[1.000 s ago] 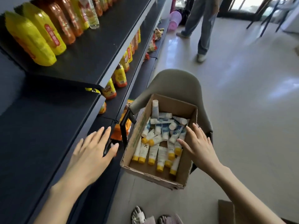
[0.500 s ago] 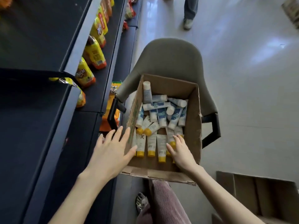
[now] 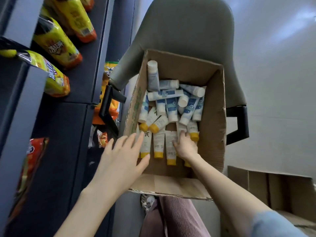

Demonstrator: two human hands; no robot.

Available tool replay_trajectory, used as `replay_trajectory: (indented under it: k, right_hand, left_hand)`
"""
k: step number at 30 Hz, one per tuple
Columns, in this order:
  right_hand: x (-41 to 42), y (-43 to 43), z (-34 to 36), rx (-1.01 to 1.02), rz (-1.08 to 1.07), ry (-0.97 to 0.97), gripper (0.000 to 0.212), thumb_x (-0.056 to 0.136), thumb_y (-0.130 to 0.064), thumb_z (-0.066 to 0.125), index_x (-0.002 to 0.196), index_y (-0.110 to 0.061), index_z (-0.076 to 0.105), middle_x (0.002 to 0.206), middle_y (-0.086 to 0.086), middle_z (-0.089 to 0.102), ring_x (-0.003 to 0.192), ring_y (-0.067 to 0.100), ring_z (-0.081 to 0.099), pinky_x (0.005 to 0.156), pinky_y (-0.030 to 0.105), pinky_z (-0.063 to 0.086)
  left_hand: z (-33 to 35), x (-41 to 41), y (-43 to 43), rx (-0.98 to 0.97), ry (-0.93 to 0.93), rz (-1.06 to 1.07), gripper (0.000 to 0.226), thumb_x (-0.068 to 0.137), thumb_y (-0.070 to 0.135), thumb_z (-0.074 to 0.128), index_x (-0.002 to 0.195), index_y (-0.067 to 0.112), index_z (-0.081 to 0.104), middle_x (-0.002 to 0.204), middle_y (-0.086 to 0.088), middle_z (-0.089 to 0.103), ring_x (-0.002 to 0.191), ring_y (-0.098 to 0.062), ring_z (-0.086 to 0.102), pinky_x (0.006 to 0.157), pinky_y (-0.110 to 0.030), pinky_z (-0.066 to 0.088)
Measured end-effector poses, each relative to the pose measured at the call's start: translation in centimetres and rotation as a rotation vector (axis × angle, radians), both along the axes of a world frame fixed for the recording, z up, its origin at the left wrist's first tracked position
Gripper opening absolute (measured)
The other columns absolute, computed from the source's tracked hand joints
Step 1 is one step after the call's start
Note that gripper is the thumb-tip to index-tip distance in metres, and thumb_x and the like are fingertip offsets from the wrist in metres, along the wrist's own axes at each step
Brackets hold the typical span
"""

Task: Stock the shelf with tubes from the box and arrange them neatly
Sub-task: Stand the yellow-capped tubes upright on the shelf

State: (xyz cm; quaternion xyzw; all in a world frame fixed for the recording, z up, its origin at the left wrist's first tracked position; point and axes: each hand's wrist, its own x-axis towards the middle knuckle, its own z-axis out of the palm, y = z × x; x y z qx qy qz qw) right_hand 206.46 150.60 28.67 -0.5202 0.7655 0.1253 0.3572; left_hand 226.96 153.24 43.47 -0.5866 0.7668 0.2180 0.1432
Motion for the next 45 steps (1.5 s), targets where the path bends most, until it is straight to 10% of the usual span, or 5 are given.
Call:
replay_trajectory:
  k: [11,18,27,41,45]
  right_hand:
    - [1.3,-1.1,-3.0,-0.068,-0.488,-0.208,0.052,0.089,-0.021,0.06,0.135,-0.011,0.039,0.136,0.016,0.046,0.124,0.036,0.046,0.101,0.041,0.041]
    - [-0.1,0.9,1.1,0.043,-1.181,-1.001,0.048,0.09,-0.004,0.06,0.135,-0.002,0.042,0.108,0.013,0.067,0.096,0.024,0.065,0.081,0.036,0.053]
    - [-0.3,5.2,8.4,0.332,-0.888,-1.728,0.05,0.08,-0.005,0.067,0.128,-0.009,0.058,0.124,0.018,0.06,0.108,0.027,0.064,0.09,0.034,0.053]
    - [2.6,4.9,8.0,0.384,-0.684,-1.696,0.039,0.08,-0.015,0.071,0.119,-0.013,0.064,0.118,0.009,0.066,0.106,0.022,0.065,0.09,0.034,0.053]
    - [1.6,3.2,5.2,0.151,-0.624,-1.15,0.031,0.086,-0.015,0.067,0.117,-0.017,0.063,0.128,0.007,0.061,0.116,0.018,0.059,0.095,0.032,0.049]
  left_hand:
    - [-0.8,0.2,1.3,0.124,0.222,0.168,0.065,0.093,0.057,0.023,0.15,0.035,0.002,0.155,0.019,0.019,0.14,0.0,0.016,0.112,-0.026,0.02]
    - [-1.4,-0.4,0.2,0.237,0.435,0.416,0.052,0.096,0.049,0.037,0.146,0.039,0.027,0.149,0.019,0.034,0.136,-0.006,0.033,0.108,-0.037,0.034]
    - [-2.5,-2.4,-1.1,0.477,1.007,0.755,0.048,0.087,0.04,0.055,0.131,0.022,0.052,0.13,0.013,0.056,0.108,0.004,0.055,0.085,-0.009,0.043]
    - [-2.2,0.1,-1.0,0.491,1.465,1.119,0.037,0.071,0.012,0.064,0.108,0.009,0.062,0.093,0.002,0.075,0.088,-0.008,0.07,0.067,-0.018,0.054]
    - [-1.9,1.0,-1.3,0.48,1.43,1.162,0.04,0.073,0.02,0.065,0.112,0.01,0.063,0.105,-0.003,0.073,0.094,-0.013,0.07,0.067,-0.019,0.055]
